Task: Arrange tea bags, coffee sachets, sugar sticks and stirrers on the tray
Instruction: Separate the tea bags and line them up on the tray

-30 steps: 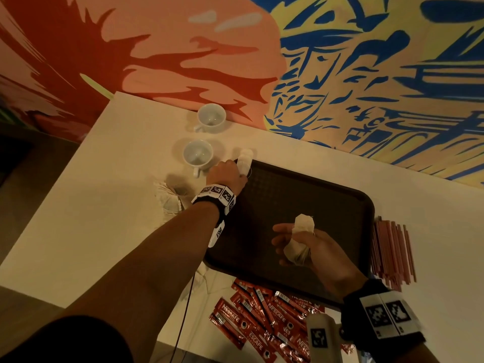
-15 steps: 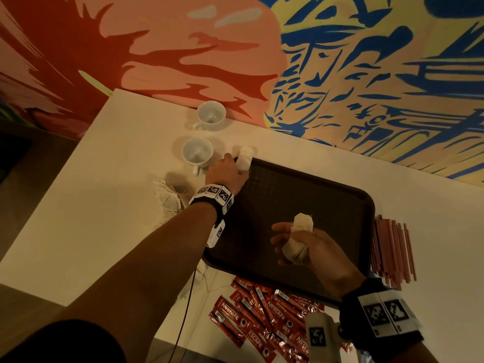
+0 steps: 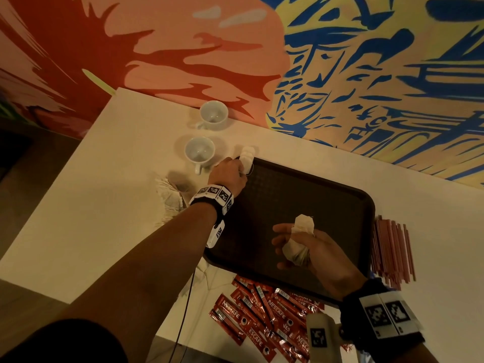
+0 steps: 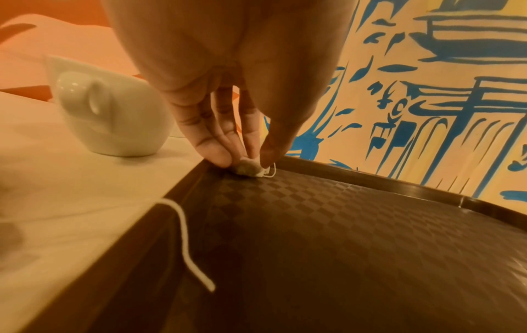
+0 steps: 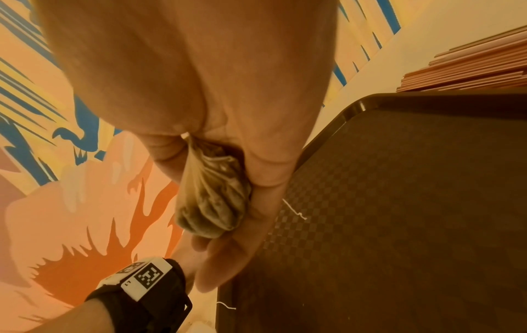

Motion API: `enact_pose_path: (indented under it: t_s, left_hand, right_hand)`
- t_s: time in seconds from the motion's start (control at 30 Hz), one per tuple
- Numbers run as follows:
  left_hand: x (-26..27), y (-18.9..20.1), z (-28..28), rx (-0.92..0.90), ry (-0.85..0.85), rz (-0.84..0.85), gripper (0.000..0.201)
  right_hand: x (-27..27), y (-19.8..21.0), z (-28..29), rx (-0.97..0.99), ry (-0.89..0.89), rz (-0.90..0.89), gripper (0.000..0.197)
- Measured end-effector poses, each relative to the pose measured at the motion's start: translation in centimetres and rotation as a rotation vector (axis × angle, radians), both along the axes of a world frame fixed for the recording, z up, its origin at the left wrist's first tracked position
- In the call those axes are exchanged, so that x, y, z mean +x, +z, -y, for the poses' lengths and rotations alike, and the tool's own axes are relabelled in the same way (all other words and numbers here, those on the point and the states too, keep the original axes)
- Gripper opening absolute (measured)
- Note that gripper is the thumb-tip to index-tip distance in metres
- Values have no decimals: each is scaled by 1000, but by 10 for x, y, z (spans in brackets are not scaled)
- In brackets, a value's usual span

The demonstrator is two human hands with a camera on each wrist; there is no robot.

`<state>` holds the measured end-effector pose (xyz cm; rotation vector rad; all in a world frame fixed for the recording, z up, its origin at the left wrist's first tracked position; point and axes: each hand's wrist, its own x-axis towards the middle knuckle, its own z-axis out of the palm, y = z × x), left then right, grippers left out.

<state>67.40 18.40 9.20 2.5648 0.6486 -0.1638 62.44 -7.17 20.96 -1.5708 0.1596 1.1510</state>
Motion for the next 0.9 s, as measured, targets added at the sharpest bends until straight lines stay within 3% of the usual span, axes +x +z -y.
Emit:
enact_pose_path:
  t_s: [0.3,0.9]
  left_hand:
    - [-3,-2,-3,-14,14,15,29]
    - [1,1,-2,76,-45,30,15]
  right_hand:
    - [-1,0,-2,3,5,8,34]
    - [0,-6,0,19,-10,-10,33]
